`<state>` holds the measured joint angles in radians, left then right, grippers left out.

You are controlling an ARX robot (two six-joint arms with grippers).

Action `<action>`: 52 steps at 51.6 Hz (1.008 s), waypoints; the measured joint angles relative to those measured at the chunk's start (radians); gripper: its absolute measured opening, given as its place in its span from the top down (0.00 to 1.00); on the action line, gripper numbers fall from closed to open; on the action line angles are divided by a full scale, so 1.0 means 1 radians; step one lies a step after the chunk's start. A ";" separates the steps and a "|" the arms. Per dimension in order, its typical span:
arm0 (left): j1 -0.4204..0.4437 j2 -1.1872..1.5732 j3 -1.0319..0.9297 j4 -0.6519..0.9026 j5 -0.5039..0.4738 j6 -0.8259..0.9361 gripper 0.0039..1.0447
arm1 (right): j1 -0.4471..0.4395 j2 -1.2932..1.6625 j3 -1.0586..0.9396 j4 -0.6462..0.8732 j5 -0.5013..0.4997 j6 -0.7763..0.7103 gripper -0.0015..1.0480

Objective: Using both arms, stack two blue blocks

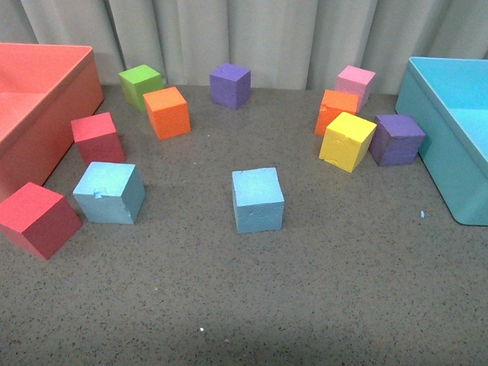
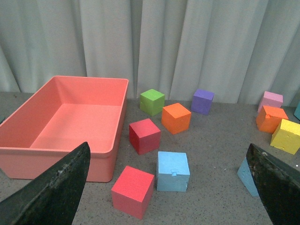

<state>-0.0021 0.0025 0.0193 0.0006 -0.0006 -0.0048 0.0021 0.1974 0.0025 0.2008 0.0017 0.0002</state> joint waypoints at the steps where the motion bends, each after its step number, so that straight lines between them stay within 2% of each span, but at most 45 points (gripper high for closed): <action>1: 0.000 0.000 0.000 0.000 0.000 0.000 0.06 | 0.000 -0.003 0.000 -0.002 0.000 0.000 0.99; 5: 0.000 0.000 0.000 0.000 0.000 0.000 0.06 | 0.000 -0.020 0.000 -0.020 0.000 0.000 0.99; 10: 0.000 0.000 0.000 0.000 0.000 0.000 0.06 | 0.000 -0.145 0.001 -0.181 -0.003 0.000 0.99; 20: 0.000 0.000 0.000 0.000 -0.001 0.000 0.06 | 0.000 -0.192 0.001 -0.200 -0.003 -0.001 0.98; 29: 0.000 0.000 0.000 0.000 -0.001 0.000 0.06 | 0.000 -0.193 0.001 -0.200 -0.003 -0.001 0.58; 41: 0.000 0.000 0.000 0.000 -0.001 0.000 0.06 | 0.000 -0.193 0.001 -0.200 -0.003 -0.001 0.24; 44: 0.000 0.000 0.000 0.000 -0.001 0.000 0.06 | 0.000 -0.193 0.001 -0.200 -0.003 -0.001 0.10; 46: 0.000 0.002 0.001 -0.002 -0.003 0.000 0.06 | 0.000 -0.193 0.001 -0.200 -0.003 0.000 0.08; 50: -0.036 0.130 0.075 -0.179 -0.071 -0.019 0.06 | 0.000 -0.193 0.001 -0.200 -0.003 0.000 0.10; 52: -0.054 0.210 0.099 -0.197 -0.079 -0.029 0.06 | 0.000 -0.193 0.001 -0.200 -0.003 0.000 0.09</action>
<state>-0.0559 0.2127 0.1181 -0.1967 -0.0795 -0.0334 0.0021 0.0044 0.0032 0.0013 -0.0010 0.0002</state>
